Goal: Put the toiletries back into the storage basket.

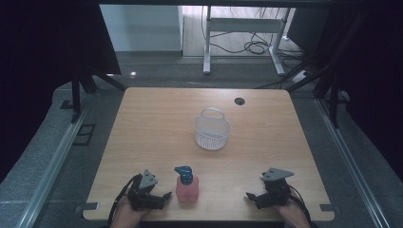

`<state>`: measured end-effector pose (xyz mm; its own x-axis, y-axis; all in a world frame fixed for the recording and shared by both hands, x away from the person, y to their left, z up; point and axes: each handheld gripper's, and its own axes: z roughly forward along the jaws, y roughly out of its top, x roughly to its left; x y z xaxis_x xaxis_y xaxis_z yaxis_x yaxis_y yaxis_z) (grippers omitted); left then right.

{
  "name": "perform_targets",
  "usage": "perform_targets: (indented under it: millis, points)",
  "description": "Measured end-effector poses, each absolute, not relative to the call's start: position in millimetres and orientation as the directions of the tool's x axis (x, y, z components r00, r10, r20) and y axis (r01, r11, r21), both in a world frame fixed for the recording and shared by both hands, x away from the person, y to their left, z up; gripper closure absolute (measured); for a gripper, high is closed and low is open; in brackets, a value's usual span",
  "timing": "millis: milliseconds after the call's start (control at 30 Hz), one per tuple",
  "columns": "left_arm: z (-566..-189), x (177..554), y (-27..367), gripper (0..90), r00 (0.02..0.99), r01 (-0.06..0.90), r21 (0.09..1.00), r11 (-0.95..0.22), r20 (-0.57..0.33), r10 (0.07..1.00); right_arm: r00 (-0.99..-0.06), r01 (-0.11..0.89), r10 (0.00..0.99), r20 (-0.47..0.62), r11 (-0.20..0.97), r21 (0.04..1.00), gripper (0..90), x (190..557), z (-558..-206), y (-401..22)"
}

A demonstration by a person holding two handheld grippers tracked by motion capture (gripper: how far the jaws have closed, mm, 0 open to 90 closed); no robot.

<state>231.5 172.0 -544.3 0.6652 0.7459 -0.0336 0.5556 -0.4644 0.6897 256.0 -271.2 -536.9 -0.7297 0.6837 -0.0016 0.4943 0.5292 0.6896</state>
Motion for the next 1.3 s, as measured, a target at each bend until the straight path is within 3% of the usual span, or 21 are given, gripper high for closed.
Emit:
perform_targets:
  millis: [1300]
  points:
    - [-544, 231, 172, 10.4, 0.665, 0.556, 0.69, -0.464, -0.034, 0.746, -0.781, 0.452, 0.623, 0.04, 0.52, 0.724, 0.0, 248, -518, -255]
